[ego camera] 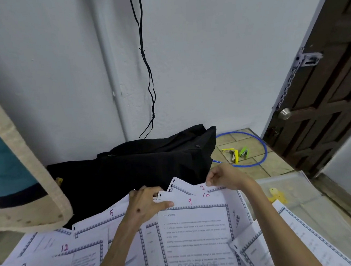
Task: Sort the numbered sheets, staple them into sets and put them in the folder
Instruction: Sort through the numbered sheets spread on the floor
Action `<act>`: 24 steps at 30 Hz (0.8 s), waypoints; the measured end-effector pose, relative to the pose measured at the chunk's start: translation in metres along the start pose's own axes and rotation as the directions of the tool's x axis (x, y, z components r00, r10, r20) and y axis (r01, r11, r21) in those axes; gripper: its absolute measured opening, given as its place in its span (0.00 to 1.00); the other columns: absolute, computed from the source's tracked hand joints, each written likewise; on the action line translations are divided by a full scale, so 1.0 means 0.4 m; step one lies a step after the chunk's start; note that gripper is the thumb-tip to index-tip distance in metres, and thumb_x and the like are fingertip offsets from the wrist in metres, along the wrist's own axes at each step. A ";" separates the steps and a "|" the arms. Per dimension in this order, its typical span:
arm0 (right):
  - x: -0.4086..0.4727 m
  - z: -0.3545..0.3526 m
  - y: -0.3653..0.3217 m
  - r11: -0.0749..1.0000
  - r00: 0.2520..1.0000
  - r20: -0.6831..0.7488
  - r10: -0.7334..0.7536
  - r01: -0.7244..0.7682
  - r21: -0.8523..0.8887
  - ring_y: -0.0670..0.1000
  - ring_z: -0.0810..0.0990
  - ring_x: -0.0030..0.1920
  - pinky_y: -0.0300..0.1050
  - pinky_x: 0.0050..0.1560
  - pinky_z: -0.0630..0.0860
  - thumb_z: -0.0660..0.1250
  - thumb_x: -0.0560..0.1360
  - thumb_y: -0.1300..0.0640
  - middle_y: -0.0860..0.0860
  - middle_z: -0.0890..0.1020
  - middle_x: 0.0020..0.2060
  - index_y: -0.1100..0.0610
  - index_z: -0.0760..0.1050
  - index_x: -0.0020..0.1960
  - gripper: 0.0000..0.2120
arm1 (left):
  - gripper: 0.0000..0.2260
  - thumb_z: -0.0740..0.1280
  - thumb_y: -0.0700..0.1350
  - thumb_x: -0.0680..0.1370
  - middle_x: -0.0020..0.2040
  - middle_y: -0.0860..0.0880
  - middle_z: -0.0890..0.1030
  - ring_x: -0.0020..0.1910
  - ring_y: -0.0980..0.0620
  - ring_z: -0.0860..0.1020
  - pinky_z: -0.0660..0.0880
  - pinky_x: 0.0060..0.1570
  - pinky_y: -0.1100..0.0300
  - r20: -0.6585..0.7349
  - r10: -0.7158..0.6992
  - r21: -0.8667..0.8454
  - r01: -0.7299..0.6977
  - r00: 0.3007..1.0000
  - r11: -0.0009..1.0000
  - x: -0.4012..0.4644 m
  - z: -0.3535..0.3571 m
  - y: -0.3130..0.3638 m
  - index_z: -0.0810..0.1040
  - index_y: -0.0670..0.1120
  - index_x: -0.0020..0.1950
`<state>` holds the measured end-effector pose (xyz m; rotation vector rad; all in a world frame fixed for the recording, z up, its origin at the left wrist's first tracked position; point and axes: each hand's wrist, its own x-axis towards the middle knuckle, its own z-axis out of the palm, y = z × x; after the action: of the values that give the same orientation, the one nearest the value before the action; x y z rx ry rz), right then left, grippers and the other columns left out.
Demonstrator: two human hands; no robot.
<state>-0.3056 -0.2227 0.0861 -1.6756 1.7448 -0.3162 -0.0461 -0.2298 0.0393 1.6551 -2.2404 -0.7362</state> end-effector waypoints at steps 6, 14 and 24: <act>-0.015 -0.067 -0.075 0.963 0.913 -0.349 -0.213 0.256 0.081 0.34 0.77 0.36 0.26 0.39 0.71 0.67 0.73 0.65 0.42 0.79 0.34 0.52 0.76 0.37 0.10 | 0.32 0.72 0.64 0.64 0.51 0.55 0.76 0.53 0.54 0.75 0.66 0.58 0.56 -0.030 -0.013 -0.012 0.012 0.999 1.000 -0.010 0.001 0.007 0.67 0.56 0.63; -0.084 -0.221 -0.282 0.784 0.521 -0.708 -0.477 0.617 -0.074 0.32 0.76 0.41 0.24 0.45 0.68 0.67 0.72 0.66 0.34 0.80 0.35 0.58 0.79 0.43 0.05 | 0.17 0.71 0.48 0.72 0.53 0.64 0.78 0.45 0.72 0.77 0.77 0.46 0.71 -0.308 0.000 -0.568 -0.184 0.951 0.802 -0.055 -0.125 0.113 0.72 0.60 0.58; -0.297 -0.272 -0.308 0.826 0.520 -0.670 -0.531 0.495 -0.271 0.44 0.74 0.56 0.37 0.60 0.69 0.59 0.79 0.61 0.46 0.77 0.57 0.53 0.73 0.63 0.14 | 0.08 0.68 0.45 0.76 0.48 0.54 0.82 0.44 0.60 0.81 0.79 0.46 0.62 -0.585 -0.253 -0.640 -0.246 0.771 0.728 -0.276 -0.355 0.131 0.79 0.50 0.54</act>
<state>-0.2847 -0.1574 0.2768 -2.2820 1.6895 -1.4097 0.0156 -0.1483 0.1962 1.2440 -1.2348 -0.7258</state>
